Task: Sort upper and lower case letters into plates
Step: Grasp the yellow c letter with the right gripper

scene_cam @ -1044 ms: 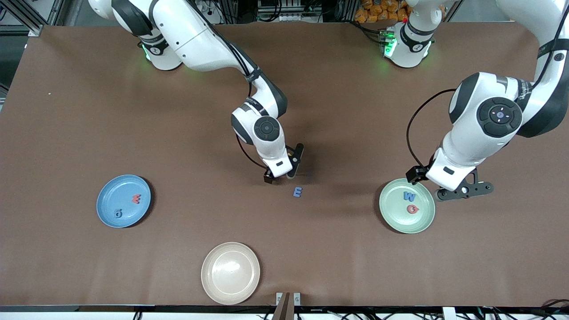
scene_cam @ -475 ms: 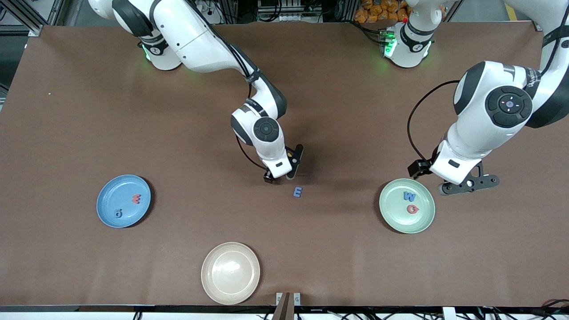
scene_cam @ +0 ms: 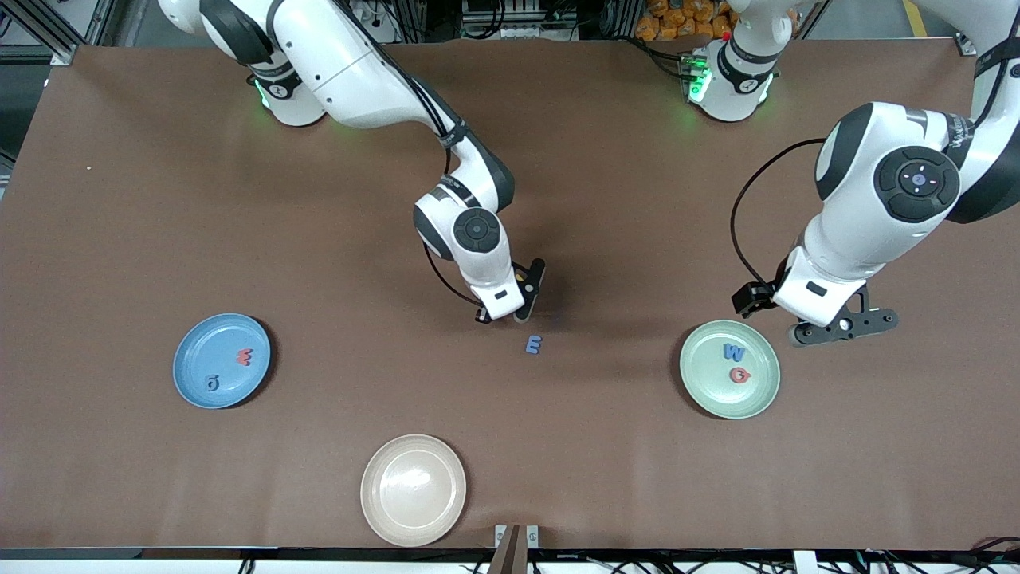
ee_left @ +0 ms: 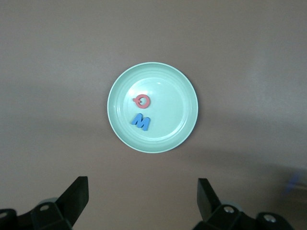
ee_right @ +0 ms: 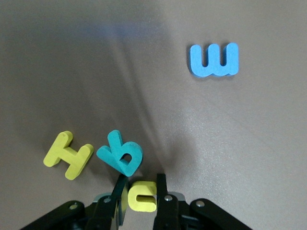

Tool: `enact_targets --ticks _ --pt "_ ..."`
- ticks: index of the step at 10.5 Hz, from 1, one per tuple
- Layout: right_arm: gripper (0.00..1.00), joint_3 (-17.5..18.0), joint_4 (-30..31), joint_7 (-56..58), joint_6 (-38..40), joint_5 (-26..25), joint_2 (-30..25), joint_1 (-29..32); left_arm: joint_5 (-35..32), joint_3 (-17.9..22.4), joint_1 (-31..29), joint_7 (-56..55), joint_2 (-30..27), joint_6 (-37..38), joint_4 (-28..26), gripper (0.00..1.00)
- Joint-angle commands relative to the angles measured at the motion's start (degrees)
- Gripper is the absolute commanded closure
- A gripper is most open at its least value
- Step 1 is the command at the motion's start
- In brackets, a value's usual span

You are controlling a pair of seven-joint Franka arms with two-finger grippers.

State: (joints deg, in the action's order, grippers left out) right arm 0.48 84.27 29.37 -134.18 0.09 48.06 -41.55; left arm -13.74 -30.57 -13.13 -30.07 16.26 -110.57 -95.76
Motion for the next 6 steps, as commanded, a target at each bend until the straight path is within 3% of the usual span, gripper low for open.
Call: enact_targets --ticks 1,6 --pt "1.0 0.14 0.02 -0.55 -0.12 -0.35 0.45 0.33 1.52 -0.8 -0.23 -0.78 -1.31 1.15 -0.31 0.0" --pt "1.0 0.14 -0.68 0.07 0.06 -0.44 -2.09 6.9 1.61 -2.29 -0.06 -2.44 -0.96 1.32 -0.4 0.0"
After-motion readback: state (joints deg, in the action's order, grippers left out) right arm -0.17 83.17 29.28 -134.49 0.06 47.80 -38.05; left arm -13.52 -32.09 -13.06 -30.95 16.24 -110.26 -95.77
